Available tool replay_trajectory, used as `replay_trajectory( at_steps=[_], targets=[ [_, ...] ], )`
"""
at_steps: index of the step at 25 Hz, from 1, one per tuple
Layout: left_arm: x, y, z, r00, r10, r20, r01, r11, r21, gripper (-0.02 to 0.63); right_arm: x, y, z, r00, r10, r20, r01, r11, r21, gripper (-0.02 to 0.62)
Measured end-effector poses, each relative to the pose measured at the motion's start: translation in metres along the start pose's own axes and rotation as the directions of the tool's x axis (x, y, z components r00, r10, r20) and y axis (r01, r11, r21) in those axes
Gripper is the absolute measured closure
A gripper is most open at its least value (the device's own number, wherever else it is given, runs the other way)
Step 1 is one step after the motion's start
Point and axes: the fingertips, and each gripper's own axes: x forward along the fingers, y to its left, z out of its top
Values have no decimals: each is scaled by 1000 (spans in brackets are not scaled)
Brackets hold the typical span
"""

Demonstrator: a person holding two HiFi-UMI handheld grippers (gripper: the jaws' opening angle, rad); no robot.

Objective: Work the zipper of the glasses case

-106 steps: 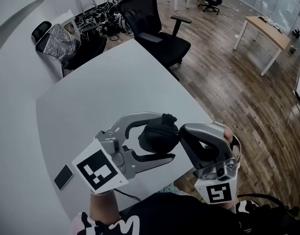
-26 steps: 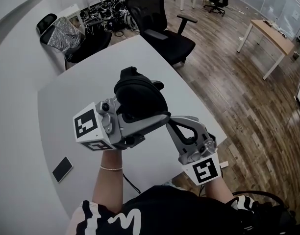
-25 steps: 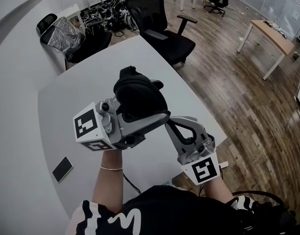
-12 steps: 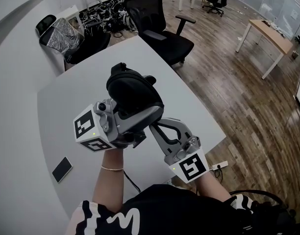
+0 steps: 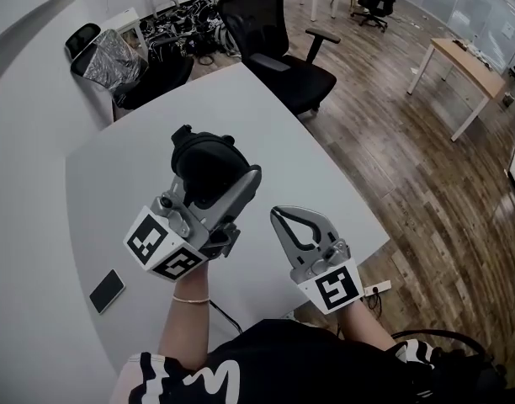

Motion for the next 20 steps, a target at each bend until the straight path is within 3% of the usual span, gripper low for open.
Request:
replay_trajectory(
  at_steps=[2,4,7,11,20],
  targets=[
    [-16,19,-22,984,169,-56,-167,985,47,337,-5,-17,-2,997,-70,-20,71,994,79,588],
    [-30,30,-45,943,312,-118,-300,948,108,337,-4,-29,4,994,-106,-25,108,992,69,588],
    [-39,31,-75,884,430,-185,-390,895,216,337,4,-36,11,991,-133,-24,134,990,32,588],
    [-45,20,-94,855,475,-208,-420,870,260,337,9,-34,10,989,-148,-26,150,985,84,589],
    [-46,13,-101,851,486,-197,-435,864,255,337,9,-34,9,983,-178,-33,181,976,121,589]
  ],
)
